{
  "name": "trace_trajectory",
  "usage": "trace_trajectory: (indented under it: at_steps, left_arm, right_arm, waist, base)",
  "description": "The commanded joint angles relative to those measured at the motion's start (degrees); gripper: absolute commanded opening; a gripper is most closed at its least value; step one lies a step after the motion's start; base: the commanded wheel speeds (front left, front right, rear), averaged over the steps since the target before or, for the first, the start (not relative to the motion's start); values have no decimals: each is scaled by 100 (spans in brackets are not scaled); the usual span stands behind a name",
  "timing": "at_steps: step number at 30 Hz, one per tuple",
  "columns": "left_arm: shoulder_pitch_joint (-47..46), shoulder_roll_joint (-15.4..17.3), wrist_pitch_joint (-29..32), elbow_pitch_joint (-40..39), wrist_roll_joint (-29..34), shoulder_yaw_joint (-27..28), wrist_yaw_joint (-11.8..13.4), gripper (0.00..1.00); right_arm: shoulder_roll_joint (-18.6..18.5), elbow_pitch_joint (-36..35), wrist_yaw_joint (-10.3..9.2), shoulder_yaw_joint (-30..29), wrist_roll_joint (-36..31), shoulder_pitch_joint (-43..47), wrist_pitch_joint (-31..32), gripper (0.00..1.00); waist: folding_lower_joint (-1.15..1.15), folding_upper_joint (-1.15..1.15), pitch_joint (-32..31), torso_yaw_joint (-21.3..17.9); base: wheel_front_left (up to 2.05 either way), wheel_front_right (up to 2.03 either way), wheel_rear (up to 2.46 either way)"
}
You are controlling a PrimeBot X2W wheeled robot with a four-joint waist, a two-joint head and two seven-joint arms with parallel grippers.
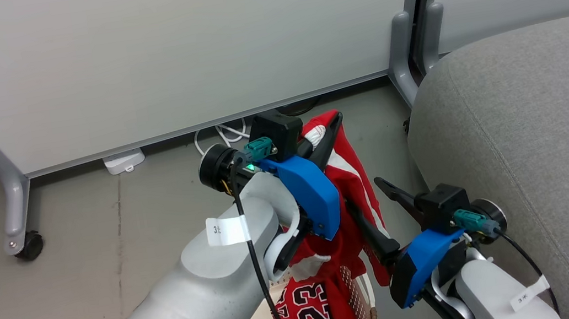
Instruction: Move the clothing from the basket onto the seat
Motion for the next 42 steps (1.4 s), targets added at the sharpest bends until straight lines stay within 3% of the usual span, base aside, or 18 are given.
trace_trajectory:
  at_steps: [1, 18, 19, 21, 37, 39, 40, 42]
  left_arm:
    - [-106, 5, -39, -20, -45, -48, 6, 0]
    - [-237, 4, -114, -106, -296, -307, 31, 0]
    - [-235, 5, -117, -103, -302, -316, 30, 0]
    - [-229, 4, -123, -95, -325, -336, 27, 0]
    - [-65, 5, -132, -39, -551, -420, 8, 0]
    - [-53, 5, -130, -25, -543, -426, 9, 37]
    - [-48, 5, -123, -23, -546, -429, 8, 45]
    - [-40, 5, -106, -19, -560, -434, 3, 96]
  right_arm:
    - [-14, 247, 1, 81, 62, -268, -81, 100]
    - [-11, 1736, 1, 1021, 1084, -1453, -390, 100]
    - [-11, 1779, 1, 1083, 1140, -1498, -404, 49]
    - [-12, 1843, 1, 1165, 1254, -1577, -447, 0]
    - [-12, 2015, 1, 1447, 1503, -1582, -554, 0]
    - [-12, 1990, 1, 1422, 1475, -1563, -555, 0]
    - [-12, 1977, 1, 1410, 1465, -1553, -556, 0]
    - [-12, 1961, 1, 1390, 1443, -1534, -556, 0]
  waist:
    - [0, 0, 33, 39]
    - [0, 0, 61, 90]
    - [0, 0, 56, 86]
    - [0, 0, 41, 70]
    - [0, 0, -151, -66]
    - [0, 0, -171, -76]
    - [0, 0, -179, -81]
    - [0, 0, -187, -84]
  base:
    - [0, 0, 0]
    - [0, 0, 0]
    - [0, 0, 0]
    - [0, 0, 0]
    - [0, 0, 0]
    - [0, 0, 0]
    - [0, 0, 0]
    - [0, 0, 0]
